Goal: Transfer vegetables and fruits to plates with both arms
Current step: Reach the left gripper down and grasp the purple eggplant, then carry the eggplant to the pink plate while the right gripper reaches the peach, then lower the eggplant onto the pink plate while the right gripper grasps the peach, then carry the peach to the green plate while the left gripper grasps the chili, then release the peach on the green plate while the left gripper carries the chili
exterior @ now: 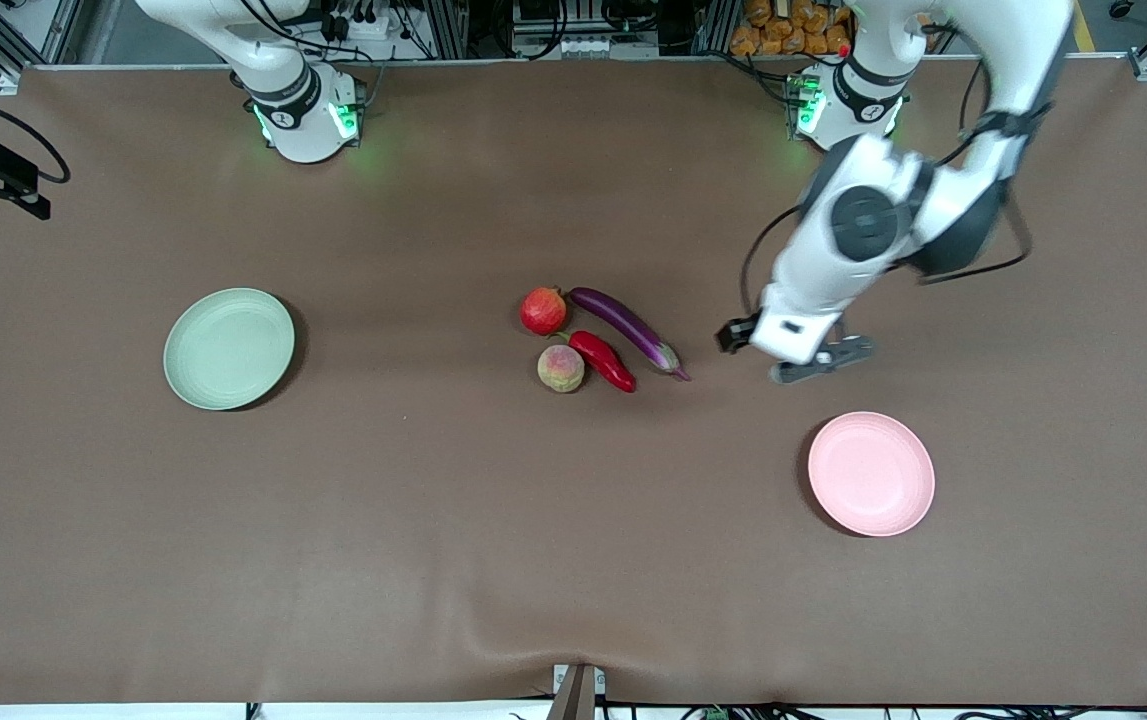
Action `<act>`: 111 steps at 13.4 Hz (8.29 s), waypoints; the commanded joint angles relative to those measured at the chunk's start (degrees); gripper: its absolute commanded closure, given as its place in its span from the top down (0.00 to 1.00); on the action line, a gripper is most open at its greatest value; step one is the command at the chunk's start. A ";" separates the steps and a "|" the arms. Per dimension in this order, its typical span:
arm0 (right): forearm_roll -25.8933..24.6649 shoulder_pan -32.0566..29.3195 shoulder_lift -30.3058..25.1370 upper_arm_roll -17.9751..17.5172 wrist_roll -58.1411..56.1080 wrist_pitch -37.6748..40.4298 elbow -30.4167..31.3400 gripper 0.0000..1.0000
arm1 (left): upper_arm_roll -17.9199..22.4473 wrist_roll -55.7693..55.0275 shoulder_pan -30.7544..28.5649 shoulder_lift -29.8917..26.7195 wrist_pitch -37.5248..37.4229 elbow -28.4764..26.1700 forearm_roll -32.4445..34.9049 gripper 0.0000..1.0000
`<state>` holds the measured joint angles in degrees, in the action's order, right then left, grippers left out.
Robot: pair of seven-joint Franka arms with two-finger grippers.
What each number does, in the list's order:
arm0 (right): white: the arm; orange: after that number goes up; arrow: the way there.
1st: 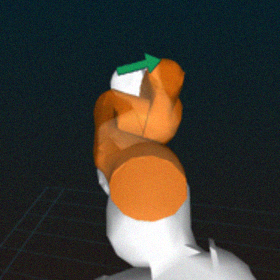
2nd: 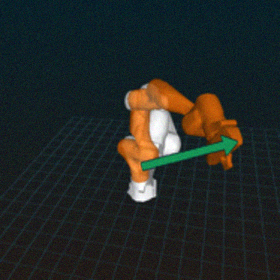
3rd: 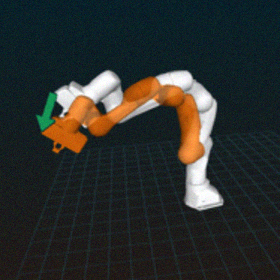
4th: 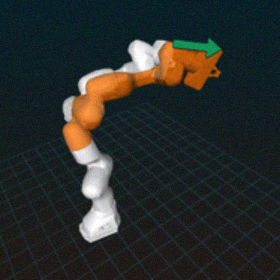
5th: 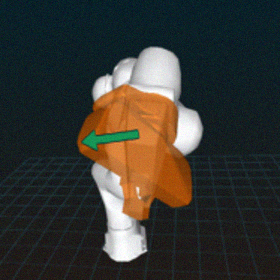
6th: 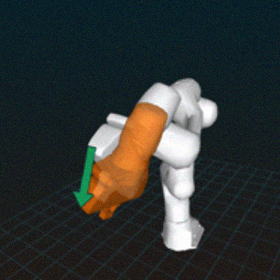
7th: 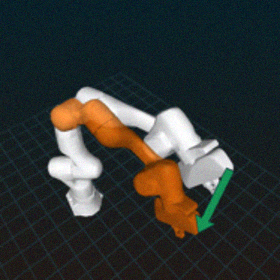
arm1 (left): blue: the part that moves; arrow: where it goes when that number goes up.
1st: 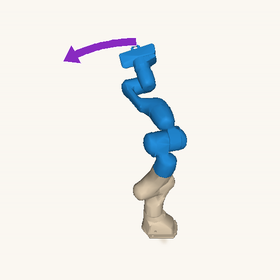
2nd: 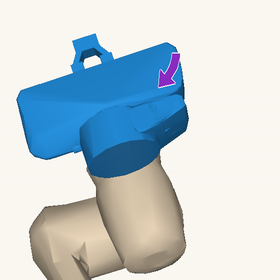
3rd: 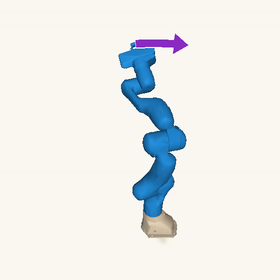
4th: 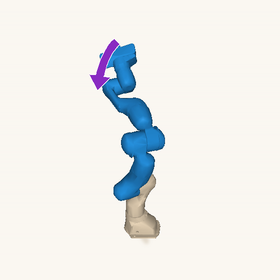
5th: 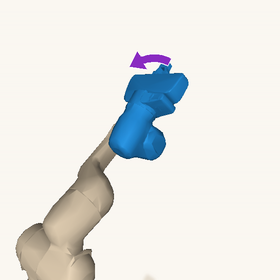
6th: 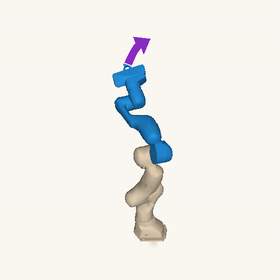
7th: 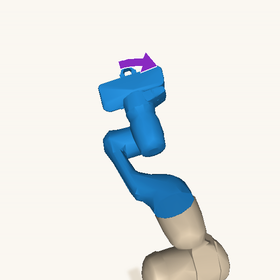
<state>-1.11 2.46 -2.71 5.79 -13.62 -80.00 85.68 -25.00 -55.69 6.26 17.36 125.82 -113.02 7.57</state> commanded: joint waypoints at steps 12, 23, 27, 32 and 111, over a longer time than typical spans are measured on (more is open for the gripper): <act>1.10 -0.96 0.51 -0.16 -0.53 0.90 -1.30 1.00 | 0.31 -38.86 10.52 16.73 13.31 2.80 12.90 0.76; -0.12 -0.44 4.54 -0.25 -0.53 0.64 -1.74 1.00 | 0.22 -39.43 5.97 11.92 10.26 2.62 17.91 0.00; -0.04 -0.96 9.62 -0.25 -0.70 0.38 -1.74 1.00 | 0.13 -30.91 -3.34 10.59 7.87 6.83 17.12 0.00; 0.84 1.83 14.74 -0.42 1.48 -6.19 -0.34 1.00 | 0.13 -6.67 -16.96 15.40 5.93 15.88 16.95 0.00; 20.32 7.97 17.30 -0.60 33.70 -24.05 24.89 1.00 | 3.03 -7.09 -7.30 21.66 0.48 28.64 10.91 0.00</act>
<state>15.21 5.23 14.78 4.96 11.70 -104.05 111.49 -21.35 -68.59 1.18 38.04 127.57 -86.93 22.16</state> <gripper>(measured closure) 0.000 0.714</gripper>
